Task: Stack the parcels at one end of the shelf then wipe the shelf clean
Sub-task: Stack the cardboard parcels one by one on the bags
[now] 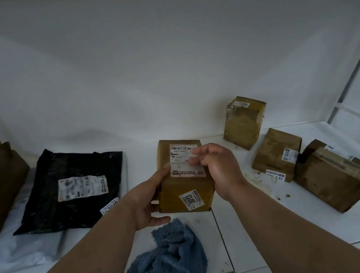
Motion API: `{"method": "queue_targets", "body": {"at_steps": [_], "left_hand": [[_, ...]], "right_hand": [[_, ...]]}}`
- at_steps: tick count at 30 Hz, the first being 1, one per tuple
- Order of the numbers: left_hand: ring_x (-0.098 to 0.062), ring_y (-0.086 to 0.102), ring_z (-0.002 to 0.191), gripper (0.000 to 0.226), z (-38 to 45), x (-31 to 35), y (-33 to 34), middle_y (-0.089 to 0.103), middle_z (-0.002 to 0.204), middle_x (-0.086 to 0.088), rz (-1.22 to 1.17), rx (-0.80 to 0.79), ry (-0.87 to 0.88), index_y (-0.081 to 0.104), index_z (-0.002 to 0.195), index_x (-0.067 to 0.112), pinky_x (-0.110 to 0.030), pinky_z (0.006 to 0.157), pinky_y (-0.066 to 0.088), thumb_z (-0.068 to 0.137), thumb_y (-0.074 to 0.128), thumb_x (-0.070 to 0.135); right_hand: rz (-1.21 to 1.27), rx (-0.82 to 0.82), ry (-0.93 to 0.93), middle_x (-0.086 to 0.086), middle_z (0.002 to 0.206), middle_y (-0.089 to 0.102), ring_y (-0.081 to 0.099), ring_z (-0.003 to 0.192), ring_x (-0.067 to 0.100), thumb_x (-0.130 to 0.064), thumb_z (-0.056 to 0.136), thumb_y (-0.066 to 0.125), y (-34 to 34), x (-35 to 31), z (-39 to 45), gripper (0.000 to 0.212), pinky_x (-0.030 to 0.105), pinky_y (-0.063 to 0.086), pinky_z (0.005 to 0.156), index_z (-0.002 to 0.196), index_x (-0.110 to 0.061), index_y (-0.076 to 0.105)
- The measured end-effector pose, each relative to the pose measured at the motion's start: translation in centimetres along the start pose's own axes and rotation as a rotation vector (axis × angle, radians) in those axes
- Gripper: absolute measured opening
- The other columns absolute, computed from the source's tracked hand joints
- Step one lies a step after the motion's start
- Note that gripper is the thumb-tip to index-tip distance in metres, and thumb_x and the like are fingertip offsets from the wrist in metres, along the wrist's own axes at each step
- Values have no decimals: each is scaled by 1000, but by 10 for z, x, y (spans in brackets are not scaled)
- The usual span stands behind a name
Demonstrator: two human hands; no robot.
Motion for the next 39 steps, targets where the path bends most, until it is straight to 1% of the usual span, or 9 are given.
{"method": "queue_targets", "body": {"at_steps": [4, 7, 12, 18, 24, 28, 34, 37, 39], "left_hand": [[-29, 64, 100, 61, -1, 0, -4, 66, 110, -11, -96, 8, 67, 65, 112, 15, -41, 80, 56, 63, 78, 50], [-27, 63, 102, 47, -1, 4, -7, 66, 112, -9, -101, 10, 129, 66, 111, 15, -42, 85, 56, 73, 77, 41], [-27, 59, 109, 48, 1, 19, -12, 64, 118, -9, -132, -2, 226, 61, 122, 16, -45, 92, 53, 78, 75, 30], [-24, 57, 113, 45, 0, 26, -9, 65, 120, -8, -126, -66, 289, 56, 127, 21, -47, 100, 47, 83, 67, 15], [-24, 57, 111, 34, 0, 23, -10, 67, 116, -8, -186, -70, 302, 63, 119, 18, -44, 96, 49, 86, 58, 12], [-21, 58, 111, 37, -2, 27, -16, 69, 114, -5, -140, -63, 345, 62, 122, 23, -41, 91, 51, 86, 58, 14], [-23, 58, 112, 37, -5, 37, -20, 68, 114, -2, -160, -53, 392, 61, 122, 30, -44, 91, 52, 87, 58, 19], [-26, 58, 111, 33, -5, 37, -25, 65, 118, -4, -214, -34, 375, 62, 120, 28, -43, 85, 55, 88, 59, 24], [-28, 59, 110, 35, -3, 35, -31, 64, 119, -7, -233, -6, 356, 60, 122, 24, -41, 79, 55, 88, 60, 28]], "right_hand": [[76, 129, -13, 9, 90, 71, 67, 92, 25, 8, 84, 45, -11, 4, 7, 29, 39, 58, 74, 89, -10, 67], [80, 181, -11, 3, 90, 66, 63, 90, 19, 1, 86, 50, -17, 8, 11, 23, 35, 53, 77, 93, -14, 64], [64, 173, 67, 6, 106, 66, 63, 100, 23, -6, 89, 49, -13, 16, 17, 25, 48, 54, 91, 107, -19, 61], [71, 153, 64, 8, 105, 68, 64, 99, 23, -5, 90, 48, -13, 12, 15, 23, 49, 53, 93, 106, -16, 61], [164, 107, 23, 9, 98, 72, 67, 100, 25, -11, 90, 54, -12, 7, 12, 14, 43, 52, 91, 96, -11, 66], [176, 93, 42, 15, 103, 72, 67, 105, 29, -19, 86, 60, -10, 12, 11, 24, 49, 50, 97, 101, -2, 69], [114, 25, 18, 4, 106, 72, 64, 109, 23, -26, 87, 56, 3, 15, 9, 24, 46, 49, 97, 105, -18, 69], [51, -10, 29, -5, 109, 72, 61, 110, 18, -34, 85, 58, 11, 15, 10, 27, 50, 43, 104, 109, -28, 68], [62, -71, 64, -7, 105, 74, 62, 108, 18, -34, 89, 59, 19, 17, 10, 25, 49, 44, 104, 113, -33, 66]]}}
Point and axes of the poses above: each hand's wrist, its own z-axis towards the middle knuckle, its own y-axis out of the palm, x = y × z, the point moved 8 cm from there along z, towards the middle knuckle
